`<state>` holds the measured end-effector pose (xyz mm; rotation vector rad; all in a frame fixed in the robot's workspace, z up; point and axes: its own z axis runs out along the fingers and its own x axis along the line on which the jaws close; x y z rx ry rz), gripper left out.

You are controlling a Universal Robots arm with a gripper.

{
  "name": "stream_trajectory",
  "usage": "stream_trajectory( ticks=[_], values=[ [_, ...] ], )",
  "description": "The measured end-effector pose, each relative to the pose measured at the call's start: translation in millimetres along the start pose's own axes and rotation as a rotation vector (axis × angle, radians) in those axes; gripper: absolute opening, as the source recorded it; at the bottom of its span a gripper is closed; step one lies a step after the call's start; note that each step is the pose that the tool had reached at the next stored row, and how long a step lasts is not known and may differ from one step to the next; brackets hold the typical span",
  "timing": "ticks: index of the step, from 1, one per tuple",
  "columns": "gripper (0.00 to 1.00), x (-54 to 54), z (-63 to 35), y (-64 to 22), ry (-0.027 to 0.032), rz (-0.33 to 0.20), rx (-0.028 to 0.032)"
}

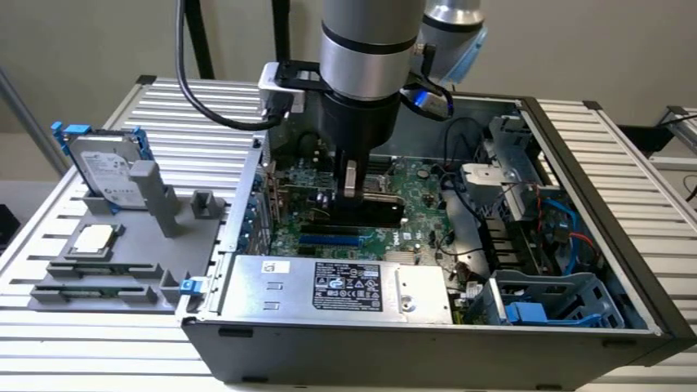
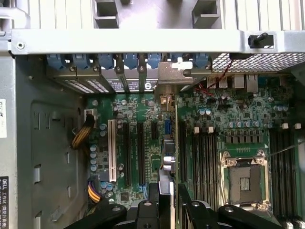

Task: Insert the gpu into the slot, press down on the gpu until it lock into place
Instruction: 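Insert the gpu into the slot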

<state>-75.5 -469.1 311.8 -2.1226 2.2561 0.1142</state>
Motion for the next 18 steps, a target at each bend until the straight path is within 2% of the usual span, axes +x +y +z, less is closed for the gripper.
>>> stream_trajectory(
  ticks=[7,18],
  values=[
    [0.26,-1.0,7.5,1.7,-0.0004,0.000,-0.0001],
    [0.26,-1.4,9.1,2.1,-0.0006,0.000,-0.0004]
  ],
)
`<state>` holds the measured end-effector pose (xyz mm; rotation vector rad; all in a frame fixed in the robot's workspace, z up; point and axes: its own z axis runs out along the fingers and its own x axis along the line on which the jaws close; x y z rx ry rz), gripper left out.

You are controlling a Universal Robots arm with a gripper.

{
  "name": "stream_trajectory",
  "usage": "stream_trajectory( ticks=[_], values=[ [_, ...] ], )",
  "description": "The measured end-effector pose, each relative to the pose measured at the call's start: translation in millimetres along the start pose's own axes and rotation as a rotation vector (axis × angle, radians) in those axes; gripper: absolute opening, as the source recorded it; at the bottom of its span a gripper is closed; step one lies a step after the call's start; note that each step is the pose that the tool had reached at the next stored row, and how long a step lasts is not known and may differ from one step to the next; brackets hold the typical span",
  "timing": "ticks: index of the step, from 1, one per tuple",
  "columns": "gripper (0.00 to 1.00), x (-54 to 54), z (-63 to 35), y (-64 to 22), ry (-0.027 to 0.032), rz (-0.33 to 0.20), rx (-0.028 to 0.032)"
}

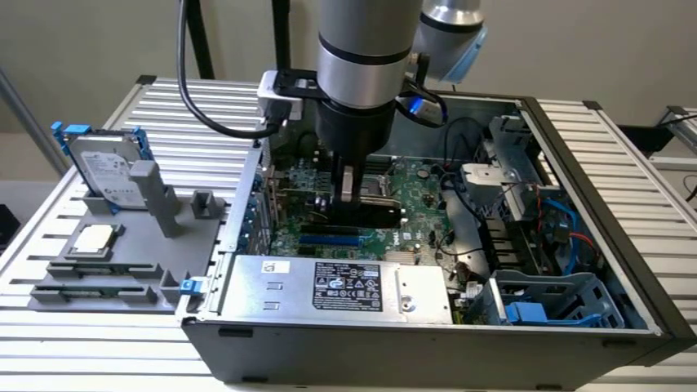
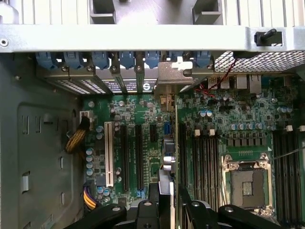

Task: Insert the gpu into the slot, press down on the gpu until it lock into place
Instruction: 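Insert the gpu into the slot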

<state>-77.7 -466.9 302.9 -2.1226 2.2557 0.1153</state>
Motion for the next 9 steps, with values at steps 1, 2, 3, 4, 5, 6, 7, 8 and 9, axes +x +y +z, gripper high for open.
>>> stream_trajectory(
  ticks=[1,2,3,4,5,6,7,8,9],
  values=[
    [0.26,0.0,0.4,0.0,0.0000,0.000,-0.0007],
    [0.26,0.0,0.7,0.0,0.0001,0.000,-0.0024],
    [0.26,0.1,1.0,0.0,0.0005,0.000,-0.0051],
    [0.26,0.1,1.4,0.0,0.0006,0.000,-0.0081],
    [0.26,0.1,1.9,0.0,0.0008,0.000,-0.0111],
    [0.26,0.2,2.3,-0.1,0.0010,-0.002,-0.0144],
    [0.26,0.2,2.5,-0.2,0.0013,-0.005,-0.0182],
    [0.26,0.2,2.8,-0.2,0.0013,-0.008,-0.0205],
    [0.26,0.3,3.3,-0.2,0.0009,-0.010,-0.0216]
  ],
)
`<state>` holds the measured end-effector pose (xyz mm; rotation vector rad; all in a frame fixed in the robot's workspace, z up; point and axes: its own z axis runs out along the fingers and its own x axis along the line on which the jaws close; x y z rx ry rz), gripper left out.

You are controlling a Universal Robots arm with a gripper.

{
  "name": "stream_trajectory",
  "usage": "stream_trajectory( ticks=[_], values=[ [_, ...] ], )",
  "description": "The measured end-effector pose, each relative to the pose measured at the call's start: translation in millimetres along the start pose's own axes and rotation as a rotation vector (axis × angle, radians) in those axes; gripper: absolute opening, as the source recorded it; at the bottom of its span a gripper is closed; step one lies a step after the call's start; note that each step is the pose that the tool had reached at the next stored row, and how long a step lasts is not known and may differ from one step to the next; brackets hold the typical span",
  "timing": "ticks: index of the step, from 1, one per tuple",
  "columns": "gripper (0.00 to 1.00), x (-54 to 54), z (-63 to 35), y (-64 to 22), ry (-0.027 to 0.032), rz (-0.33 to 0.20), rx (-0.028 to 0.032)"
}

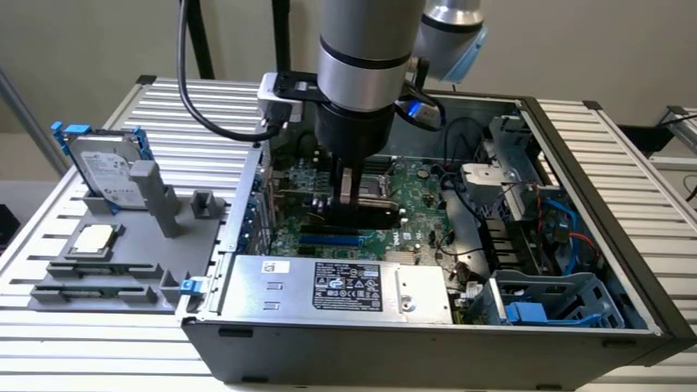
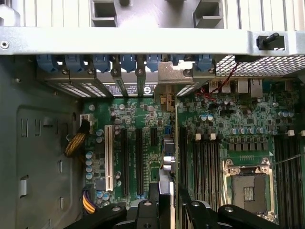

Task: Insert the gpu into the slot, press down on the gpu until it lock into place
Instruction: 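Insert the gpu into the slot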

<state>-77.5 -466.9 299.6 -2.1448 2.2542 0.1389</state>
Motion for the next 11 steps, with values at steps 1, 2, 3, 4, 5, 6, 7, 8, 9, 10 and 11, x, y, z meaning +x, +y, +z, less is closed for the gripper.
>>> stream_trajectory(
  ticks=[1,2,3,4,5,6,7,8,9,10,11],
  values=[
    [0.26,0.0,0.5,-0.1,-0.0004,-0.001,-0.0011],
    [0.26,0.1,0.7,-0.2,-0.0004,-0.002,-0.0024],
    [0.26,0.1,0.9,-0.2,-0.0004,-0.002,-0.0035],
    [0.26,0.1,1.2,-0.2,-0.0007,-0.002,-0.0046],
    [0.26,0.1,1.6,-0.3,-0.0011,-0.001,-0.0060],
    [0.26,0.0,1.9,-0.3,-0.0010,-0.001,-0.0075],
    [0.26,0.1,2.1,-0.3,-0.0008,-0.001,-0.0095],
    [0.26,0.1,2.3,-0.5,-0.0006,-0.001,-0.0121],
    [0.26,0.1,2.5,-0.5,-0.0006,-0.001,-0.0135],
    [0.26,0.1,2.7,-0.6,-0.0005,-0.001,-0.0140],
    [0.26,0.1,2.9,-0.7,-0.0005,-0.001,-0.0144]
  ],
)
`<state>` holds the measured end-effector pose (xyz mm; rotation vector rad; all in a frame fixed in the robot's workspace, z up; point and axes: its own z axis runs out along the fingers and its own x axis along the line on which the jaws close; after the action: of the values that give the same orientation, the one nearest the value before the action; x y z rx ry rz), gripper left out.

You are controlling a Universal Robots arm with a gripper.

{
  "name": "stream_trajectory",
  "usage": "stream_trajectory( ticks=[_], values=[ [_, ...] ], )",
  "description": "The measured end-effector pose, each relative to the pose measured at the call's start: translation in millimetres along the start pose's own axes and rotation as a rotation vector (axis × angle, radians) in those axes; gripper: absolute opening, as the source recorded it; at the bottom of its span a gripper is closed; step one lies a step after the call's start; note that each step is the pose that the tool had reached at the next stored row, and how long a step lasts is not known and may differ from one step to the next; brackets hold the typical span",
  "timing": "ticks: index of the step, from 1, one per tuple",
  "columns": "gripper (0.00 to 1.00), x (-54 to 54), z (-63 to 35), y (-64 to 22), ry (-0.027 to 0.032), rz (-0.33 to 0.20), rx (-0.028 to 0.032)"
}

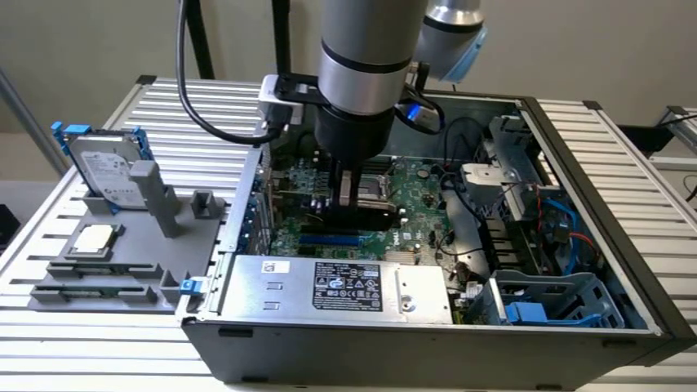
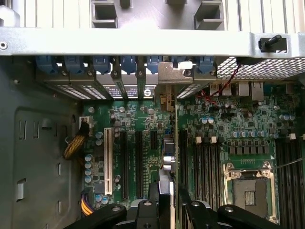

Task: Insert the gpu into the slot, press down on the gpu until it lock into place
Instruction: 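Insert the gpu into the slot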

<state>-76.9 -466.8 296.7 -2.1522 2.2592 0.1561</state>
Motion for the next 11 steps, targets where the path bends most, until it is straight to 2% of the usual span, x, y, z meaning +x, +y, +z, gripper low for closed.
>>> stream_trajectory(
  ticks=[11],
  values=[
    [0.26,-2.9,2.9,-0.4,-0.0004,0.001,-0.0001]
  ],
)
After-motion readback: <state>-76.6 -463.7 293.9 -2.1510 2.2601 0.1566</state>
